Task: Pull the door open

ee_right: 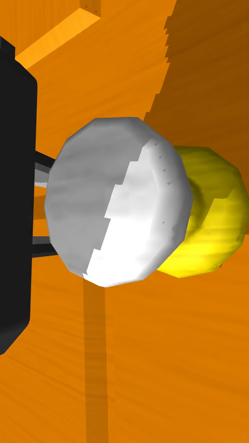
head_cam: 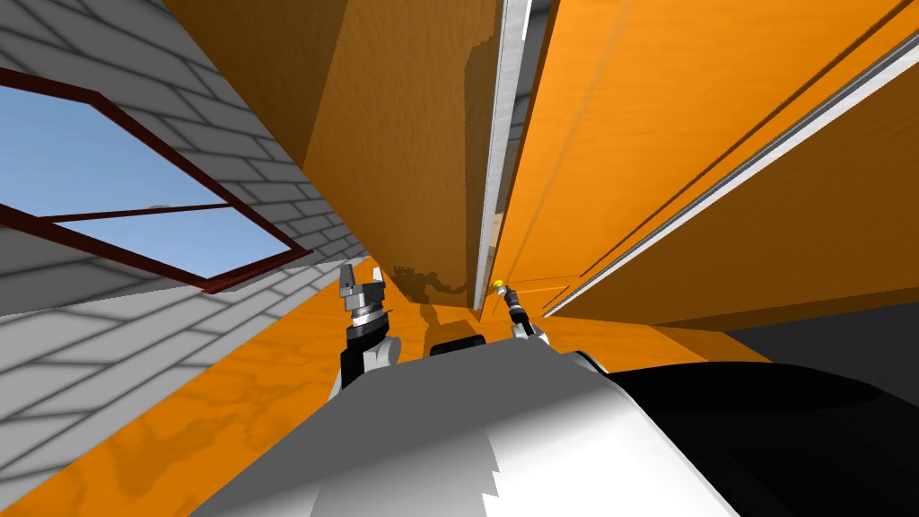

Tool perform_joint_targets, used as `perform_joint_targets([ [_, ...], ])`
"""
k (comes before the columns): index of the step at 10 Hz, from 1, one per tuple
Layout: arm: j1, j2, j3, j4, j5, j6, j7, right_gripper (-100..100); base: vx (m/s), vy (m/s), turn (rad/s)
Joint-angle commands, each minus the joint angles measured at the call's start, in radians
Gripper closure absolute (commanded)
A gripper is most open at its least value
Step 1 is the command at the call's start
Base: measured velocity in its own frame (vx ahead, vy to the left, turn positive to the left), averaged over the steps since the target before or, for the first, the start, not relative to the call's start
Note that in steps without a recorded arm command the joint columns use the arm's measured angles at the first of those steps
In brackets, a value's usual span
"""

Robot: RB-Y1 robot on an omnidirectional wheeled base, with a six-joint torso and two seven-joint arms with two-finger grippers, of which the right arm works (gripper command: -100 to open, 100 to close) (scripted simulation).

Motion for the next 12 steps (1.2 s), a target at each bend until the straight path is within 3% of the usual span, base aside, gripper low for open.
perform_joint_targets([
  [1, -0.006, 0.02, 0.03, -0.018, -0.019, -0.002, -0.05, 100, -0.06, -0.035, 0.107],
  [4, -0.007, 0.02, 0.039, -0.007, -0.038, 0.001, -0.109, 100, -0.041, -0.021, 0.058],
  [5, -0.007, 0.02, 0.039, 0.012, -0.038, 0.001, -0.109, 100, -0.008, 0.0, -0.017],
  [6, -0.007, 0.02, 0.039, -0.02, -0.038, 0.001, -0.109, 100, -0.012, 0.0, -0.023],
  [8, -0.007, 0.02, 0.039, 0.013, -0.038, 0.001, -0.109, 100, 0.005, -0.003, 0.01],
  [11, -0.007, 0.02, 0.039, -0.019, -0.038, 0.001, -0.109, 100, -0.002, 0.002, -0.007],
  [12, -0.007, 0.02, 0.047, -0.021, -0.056, 0.004, -0.15, 100, -0.028, -0.018, 0.068],
])
